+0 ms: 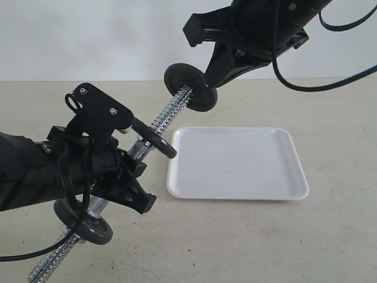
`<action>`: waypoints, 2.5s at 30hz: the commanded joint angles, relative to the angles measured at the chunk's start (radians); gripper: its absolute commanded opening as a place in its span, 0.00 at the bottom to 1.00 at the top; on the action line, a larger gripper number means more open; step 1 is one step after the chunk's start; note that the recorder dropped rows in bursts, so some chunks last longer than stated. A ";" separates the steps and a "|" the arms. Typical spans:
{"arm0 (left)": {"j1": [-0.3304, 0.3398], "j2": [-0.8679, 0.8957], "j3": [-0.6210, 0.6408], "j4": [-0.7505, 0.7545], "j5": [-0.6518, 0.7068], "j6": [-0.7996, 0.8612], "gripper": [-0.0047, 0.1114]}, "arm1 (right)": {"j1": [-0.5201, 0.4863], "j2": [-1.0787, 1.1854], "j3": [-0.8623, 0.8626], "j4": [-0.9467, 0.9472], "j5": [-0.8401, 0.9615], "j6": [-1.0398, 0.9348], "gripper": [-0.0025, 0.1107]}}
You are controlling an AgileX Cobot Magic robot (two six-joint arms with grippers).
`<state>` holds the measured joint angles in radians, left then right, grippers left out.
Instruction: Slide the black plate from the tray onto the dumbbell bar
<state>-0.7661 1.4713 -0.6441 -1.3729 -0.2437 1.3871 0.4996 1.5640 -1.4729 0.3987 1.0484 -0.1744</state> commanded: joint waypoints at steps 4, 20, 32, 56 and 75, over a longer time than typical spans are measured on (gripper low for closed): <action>-0.001 -0.062 -0.055 0.081 -0.116 -0.006 0.08 | -0.002 -0.007 -0.004 -0.021 -0.031 -0.022 0.02; -0.001 -0.062 -0.055 0.118 -0.097 -0.006 0.08 | -0.002 -0.007 -0.004 -0.127 -0.108 -0.042 0.02; -0.001 -0.062 -0.055 0.118 -0.093 -0.006 0.08 | -0.002 -0.007 -0.004 -0.125 -0.090 -0.027 0.02; -0.001 -0.062 -0.055 0.114 -0.093 -0.006 0.08 | -0.002 -0.007 -0.004 -0.125 -0.050 -0.027 0.02; -0.001 -0.062 -0.055 0.107 -0.095 -0.006 0.08 | -0.002 -0.007 -0.004 -0.123 0.055 0.041 0.52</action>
<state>-0.7661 1.4713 -0.6438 -1.3123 -0.2216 1.3871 0.4996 1.5640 -1.4729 0.2751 1.0728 -0.1722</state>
